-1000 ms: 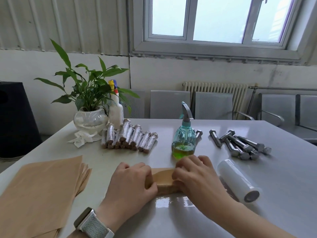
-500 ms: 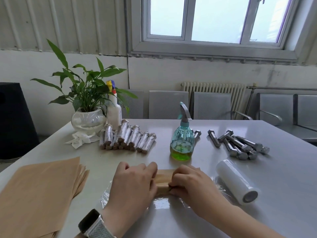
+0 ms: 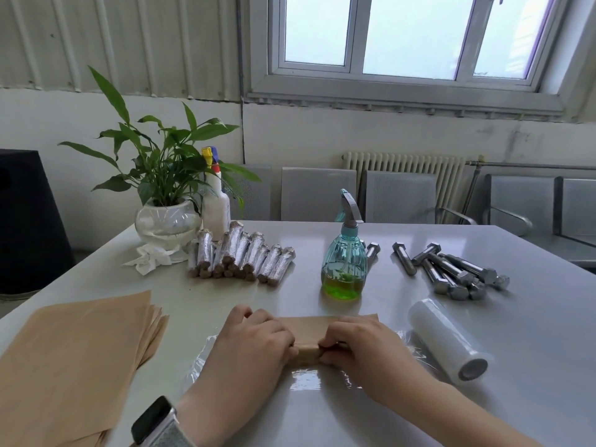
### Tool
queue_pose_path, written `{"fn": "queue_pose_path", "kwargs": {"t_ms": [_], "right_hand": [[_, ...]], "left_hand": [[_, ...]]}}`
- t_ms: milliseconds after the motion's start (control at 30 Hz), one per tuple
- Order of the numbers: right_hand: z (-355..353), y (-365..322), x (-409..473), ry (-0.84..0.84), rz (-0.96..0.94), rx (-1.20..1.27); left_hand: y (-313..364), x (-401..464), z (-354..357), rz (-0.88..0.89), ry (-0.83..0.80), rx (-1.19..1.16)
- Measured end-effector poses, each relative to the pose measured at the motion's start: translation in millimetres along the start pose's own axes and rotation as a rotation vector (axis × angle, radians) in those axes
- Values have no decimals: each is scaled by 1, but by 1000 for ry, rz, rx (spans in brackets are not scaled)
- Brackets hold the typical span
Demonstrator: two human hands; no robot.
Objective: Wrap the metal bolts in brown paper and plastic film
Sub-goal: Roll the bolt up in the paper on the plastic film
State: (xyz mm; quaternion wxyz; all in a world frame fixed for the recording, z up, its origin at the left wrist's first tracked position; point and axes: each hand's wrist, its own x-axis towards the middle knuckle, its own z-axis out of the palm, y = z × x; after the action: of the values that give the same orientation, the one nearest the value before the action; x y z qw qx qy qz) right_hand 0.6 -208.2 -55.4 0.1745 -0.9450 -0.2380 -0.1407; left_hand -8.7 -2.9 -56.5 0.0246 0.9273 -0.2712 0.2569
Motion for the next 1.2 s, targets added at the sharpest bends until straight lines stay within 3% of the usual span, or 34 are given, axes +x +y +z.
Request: {"fn": "queue_pose_path", "kwargs": {"t_ms": [100, 233, 400, 567, 933, 1000, 1067, 1133, 1200], "right_hand": [[-2, 2, 4, -50, 26, 23], [-7, 5, 14, -152, 49, 73], [-12, 11, 25, -257, 30, 87], [-16, 14, 34, -383, -11, 58], [-28, 1, 81, -901, 29, -137], [-32, 2, 89, -835, 75, -15], [-28, 4, 96, -587, 142, 132], [-16, 6, 100, -383, 132, -15], [0, 6, 100, -369, 129, -146]], "left_hand": [[-2, 5, -2, -89, -90, -134], [-8, 3, 4, -158, -45, -296], [-7, 4, 0, -36, 55, -184], [-12, 3, 7, -117, -26, -238], [-20, 5, 10, -150, -99, -395], [-21, 6, 10, -159, -95, -398], [-22, 7, 10, -152, -90, -408], [-24, 7, 10, -152, -102, -444], [-25, 8, 9, -154, -114, -483]]}}
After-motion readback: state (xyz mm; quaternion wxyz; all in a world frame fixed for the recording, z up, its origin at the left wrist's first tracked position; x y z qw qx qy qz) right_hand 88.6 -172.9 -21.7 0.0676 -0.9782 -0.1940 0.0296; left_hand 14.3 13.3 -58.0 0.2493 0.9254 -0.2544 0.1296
